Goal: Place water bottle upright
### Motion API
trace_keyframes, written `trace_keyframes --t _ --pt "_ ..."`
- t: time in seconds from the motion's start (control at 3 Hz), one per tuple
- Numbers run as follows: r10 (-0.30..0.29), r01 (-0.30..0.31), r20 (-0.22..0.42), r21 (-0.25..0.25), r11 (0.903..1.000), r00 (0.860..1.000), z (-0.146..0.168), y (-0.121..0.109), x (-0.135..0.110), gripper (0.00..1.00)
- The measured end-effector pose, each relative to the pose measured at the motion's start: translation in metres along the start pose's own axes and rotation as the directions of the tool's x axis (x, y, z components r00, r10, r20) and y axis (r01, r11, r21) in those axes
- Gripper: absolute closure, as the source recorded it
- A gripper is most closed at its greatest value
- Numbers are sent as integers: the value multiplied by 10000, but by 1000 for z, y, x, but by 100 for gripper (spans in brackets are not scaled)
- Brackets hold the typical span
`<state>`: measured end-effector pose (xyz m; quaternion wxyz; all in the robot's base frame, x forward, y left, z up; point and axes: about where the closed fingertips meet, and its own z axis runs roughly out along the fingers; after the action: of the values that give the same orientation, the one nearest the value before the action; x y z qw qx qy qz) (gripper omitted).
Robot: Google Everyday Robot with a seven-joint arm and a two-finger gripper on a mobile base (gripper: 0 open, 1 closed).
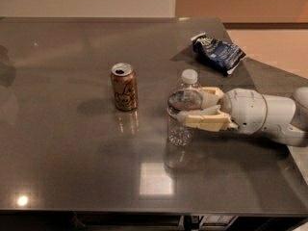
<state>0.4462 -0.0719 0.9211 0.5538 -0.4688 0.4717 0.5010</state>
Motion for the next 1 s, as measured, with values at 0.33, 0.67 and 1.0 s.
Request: trace_keyframes --t 0.33,0.67,1.0 --pt "58 -58 47 -11 10000 10000 -2 -2 3 59" --pt "64 -64 40 -33 10000 10000 -3 -3 3 36" --pt "117 -117 -36 -57 9999 9999 -2 -4 3 13"
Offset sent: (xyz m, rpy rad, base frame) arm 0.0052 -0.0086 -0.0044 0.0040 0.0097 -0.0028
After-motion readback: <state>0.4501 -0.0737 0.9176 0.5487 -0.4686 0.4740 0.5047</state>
